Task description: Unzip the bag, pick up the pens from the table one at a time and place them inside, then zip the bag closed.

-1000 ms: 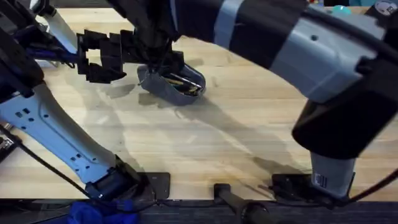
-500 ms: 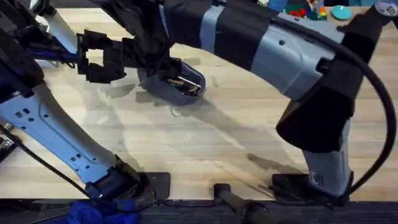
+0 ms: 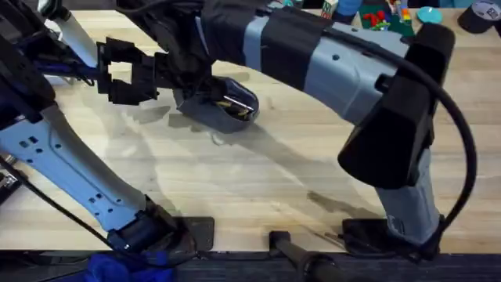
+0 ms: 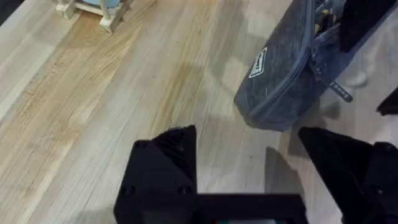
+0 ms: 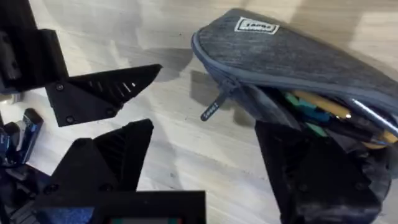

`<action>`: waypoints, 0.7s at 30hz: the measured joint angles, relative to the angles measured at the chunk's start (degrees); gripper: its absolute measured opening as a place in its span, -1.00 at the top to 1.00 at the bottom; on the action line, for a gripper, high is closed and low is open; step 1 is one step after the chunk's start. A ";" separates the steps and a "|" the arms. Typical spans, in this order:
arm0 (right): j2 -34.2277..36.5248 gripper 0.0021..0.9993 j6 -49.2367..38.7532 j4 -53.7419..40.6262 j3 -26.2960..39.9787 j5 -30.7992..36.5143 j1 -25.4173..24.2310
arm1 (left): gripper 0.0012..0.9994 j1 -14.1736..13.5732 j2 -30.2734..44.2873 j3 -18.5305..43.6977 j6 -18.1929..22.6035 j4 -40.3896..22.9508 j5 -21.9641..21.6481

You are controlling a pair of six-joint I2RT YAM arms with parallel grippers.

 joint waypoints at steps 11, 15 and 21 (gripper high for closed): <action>0.00 -0.99 -0.93 2.21 0.00 1.96 0.04 | -0.99 0.00 -0.01 0.00 0.00 0.00 -0.01; 0.36 -0.99 -1.62 1.72 0.00 2.89 0.11 | -0.99 0.00 -0.01 0.00 0.00 0.00 0.01; 1.73 -0.98 -2.08 1.51 0.02 4.64 0.28 | -0.99 0.00 0.01 0.00 0.02 0.00 -0.01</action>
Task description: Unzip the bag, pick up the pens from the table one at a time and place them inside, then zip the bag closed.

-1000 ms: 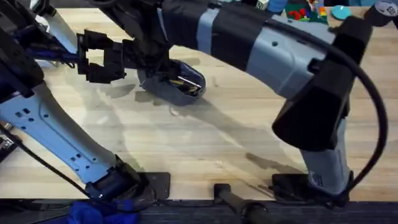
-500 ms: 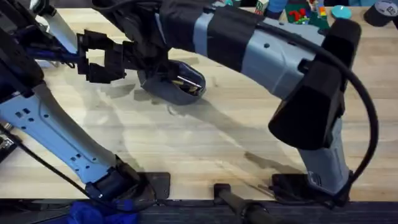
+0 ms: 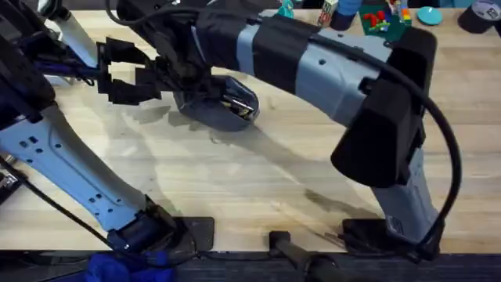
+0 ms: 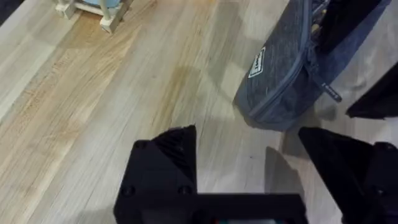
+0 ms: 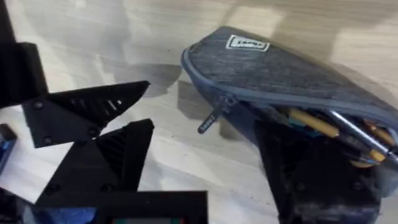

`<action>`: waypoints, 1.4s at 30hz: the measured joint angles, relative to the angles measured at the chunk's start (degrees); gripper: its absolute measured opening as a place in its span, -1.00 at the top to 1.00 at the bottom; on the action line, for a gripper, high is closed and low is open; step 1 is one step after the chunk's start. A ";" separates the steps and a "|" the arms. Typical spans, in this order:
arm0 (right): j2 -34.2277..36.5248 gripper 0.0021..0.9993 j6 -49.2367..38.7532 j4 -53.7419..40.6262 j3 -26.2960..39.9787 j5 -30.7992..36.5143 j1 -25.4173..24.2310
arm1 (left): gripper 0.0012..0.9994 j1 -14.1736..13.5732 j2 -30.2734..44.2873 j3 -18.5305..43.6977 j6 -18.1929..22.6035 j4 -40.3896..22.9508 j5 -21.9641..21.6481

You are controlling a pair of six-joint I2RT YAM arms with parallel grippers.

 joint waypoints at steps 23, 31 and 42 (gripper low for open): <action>1.68 -0.56 -0.41 -0.02 0.11 4.35 0.11 | -0.99 0.00 -0.02 0.00 -0.02 0.00 0.00; 1.68 -0.23 -0.46 -0.22 0.11 4.63 0.11 | -0.99 0.00 -0.02 0.00 -0.02 0.00 0.01; 1.68 -0.02 -0.69 -0.24 0.11 5.03 0.09 | -0.99 0.00 -0.02 0.00 -0.02 0.00 0.00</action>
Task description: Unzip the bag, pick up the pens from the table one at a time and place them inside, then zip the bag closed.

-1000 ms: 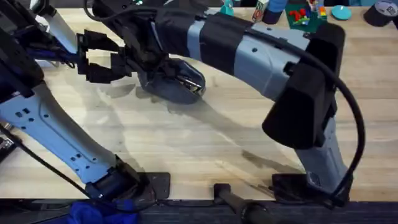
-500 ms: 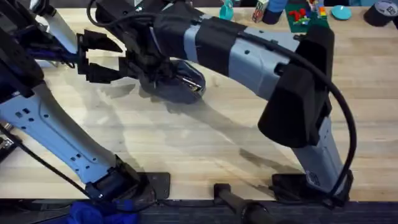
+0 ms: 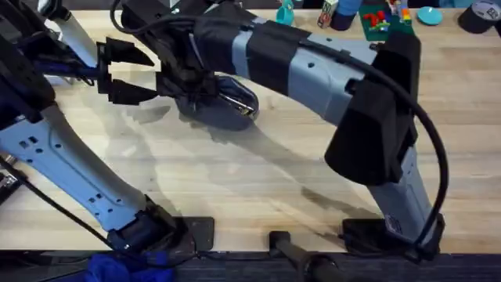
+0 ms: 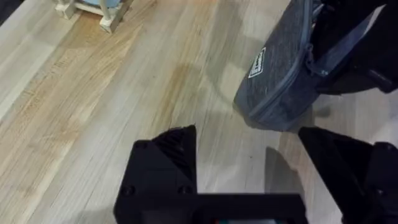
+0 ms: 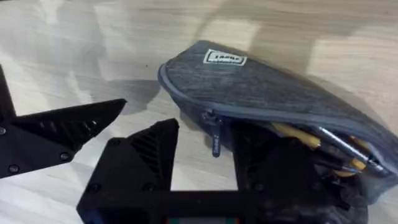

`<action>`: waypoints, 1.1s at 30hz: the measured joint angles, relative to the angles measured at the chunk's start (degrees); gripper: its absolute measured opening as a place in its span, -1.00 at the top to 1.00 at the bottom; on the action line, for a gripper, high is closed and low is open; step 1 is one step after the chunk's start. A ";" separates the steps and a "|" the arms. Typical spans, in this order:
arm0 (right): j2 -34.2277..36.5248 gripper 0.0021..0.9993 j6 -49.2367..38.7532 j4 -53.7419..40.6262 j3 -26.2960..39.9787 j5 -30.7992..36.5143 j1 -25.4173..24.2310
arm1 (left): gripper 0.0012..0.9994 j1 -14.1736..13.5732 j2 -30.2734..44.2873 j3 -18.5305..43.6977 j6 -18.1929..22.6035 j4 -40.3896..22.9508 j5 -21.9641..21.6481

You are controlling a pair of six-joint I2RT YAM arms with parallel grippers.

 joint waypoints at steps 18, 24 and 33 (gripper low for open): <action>1.53 0.02 -2.14 0.24 0.02 2.45 0.11 | -0.99 0.00 0.01 0.00 0.01 0.00 0.02; 1.54 0.04 -2.90 0.25 0.11 3.43 0.35 | -0.99 0.00 0.00 0.00 0.00 0.00 0.01; 1.53 0.49 -3.35 -0.20 0.11 4.75 0.28 | -0.99 0.00 0.02 0.00 -0.01 0.00 0.02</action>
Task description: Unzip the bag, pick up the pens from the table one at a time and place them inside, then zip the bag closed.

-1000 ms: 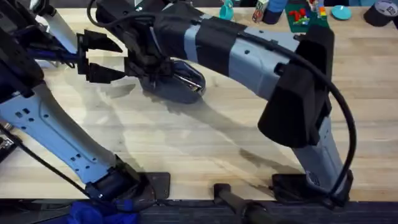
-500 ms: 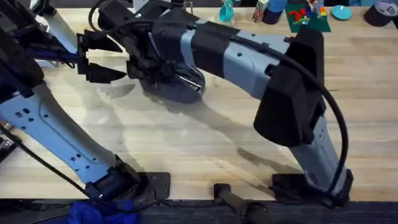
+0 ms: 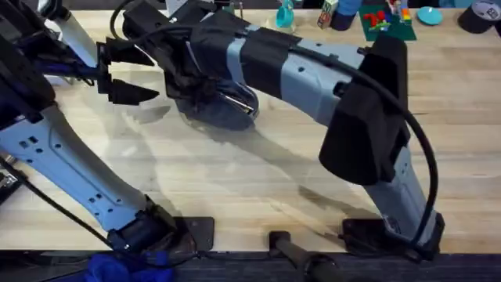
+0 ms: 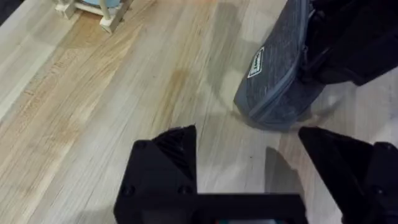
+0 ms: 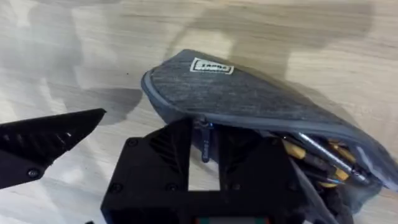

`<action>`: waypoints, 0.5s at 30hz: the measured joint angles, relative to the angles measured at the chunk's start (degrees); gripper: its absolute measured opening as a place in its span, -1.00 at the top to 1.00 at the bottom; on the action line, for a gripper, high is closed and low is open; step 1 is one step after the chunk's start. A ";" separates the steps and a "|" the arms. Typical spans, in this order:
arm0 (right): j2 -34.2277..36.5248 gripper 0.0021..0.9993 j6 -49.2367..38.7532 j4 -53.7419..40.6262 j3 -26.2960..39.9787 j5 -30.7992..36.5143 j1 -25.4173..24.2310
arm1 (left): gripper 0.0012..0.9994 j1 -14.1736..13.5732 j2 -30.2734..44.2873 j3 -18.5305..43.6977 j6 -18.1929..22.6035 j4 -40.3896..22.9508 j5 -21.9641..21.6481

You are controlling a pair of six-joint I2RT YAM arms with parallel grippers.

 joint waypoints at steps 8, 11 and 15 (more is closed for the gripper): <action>0.02 0.79 -0.19 0.02 -0.01 0.44 0.00 | -0.99 0.00 -0.02 0.00 0.01 0.00 -0.02; 0.01 0.83 -0.23 0.07 -0.02 0.44 0.00 | -0.99 0.00 0.00 0.00 0.00 0.00 0.00; 0.00 0.93 -0.22 0.17 -0.02 0.44 0.00 | -0.99 0.00 -0.02 0.00 0.00 0.00 0.00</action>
